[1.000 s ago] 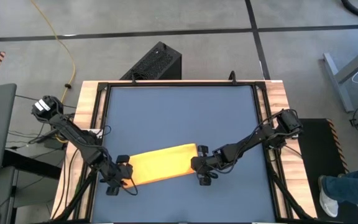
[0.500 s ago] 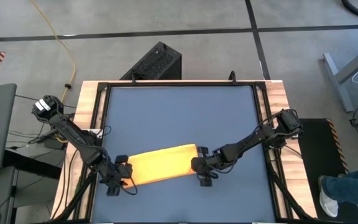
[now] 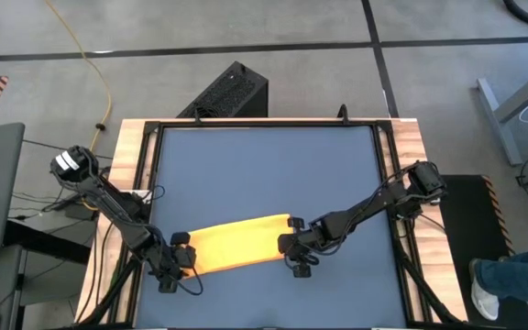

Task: Roll towel into tight, uniform cylinder
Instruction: Roll the orange towel

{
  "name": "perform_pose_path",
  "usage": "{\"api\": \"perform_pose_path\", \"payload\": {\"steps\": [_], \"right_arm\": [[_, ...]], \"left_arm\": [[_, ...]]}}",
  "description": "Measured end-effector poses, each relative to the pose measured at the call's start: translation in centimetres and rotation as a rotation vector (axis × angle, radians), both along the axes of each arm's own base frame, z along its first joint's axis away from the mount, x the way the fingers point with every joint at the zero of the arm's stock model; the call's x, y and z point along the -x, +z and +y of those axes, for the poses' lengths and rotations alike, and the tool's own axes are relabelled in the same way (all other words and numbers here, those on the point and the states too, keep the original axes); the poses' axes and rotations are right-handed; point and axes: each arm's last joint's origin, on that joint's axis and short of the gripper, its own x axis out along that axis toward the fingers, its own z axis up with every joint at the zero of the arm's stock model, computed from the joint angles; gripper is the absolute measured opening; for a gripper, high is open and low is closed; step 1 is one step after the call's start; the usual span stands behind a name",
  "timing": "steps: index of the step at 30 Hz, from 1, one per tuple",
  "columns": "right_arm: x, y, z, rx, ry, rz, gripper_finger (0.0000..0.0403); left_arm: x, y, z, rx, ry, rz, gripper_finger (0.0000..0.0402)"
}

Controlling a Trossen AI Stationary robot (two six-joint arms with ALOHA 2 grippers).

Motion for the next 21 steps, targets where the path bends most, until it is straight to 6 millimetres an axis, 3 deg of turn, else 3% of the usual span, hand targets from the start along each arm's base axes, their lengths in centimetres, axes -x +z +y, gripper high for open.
{"api": "perform_pose_path", "payload": {"steps": [6,16,21], "right_arm": [[-0.5,0.1,-1.4,0.104,-0.045,-0.025,0.0076],[-1.3,-0.3,-6.6,0.197,-0.101,0.034,0.0076],[-1.4,-0.4,-7.5,0.199,-0.124,0.051,0.0076]], "left_arm": [[0.2,0.3,0.2,0.007,-0.002,0.003,0.0135],[0.9,0.0,1.0,-0.077,0.027,0.073,0.0135],[0.8,-0.1,1.4,-0.109,0.035,0.086,0.0135]]}}
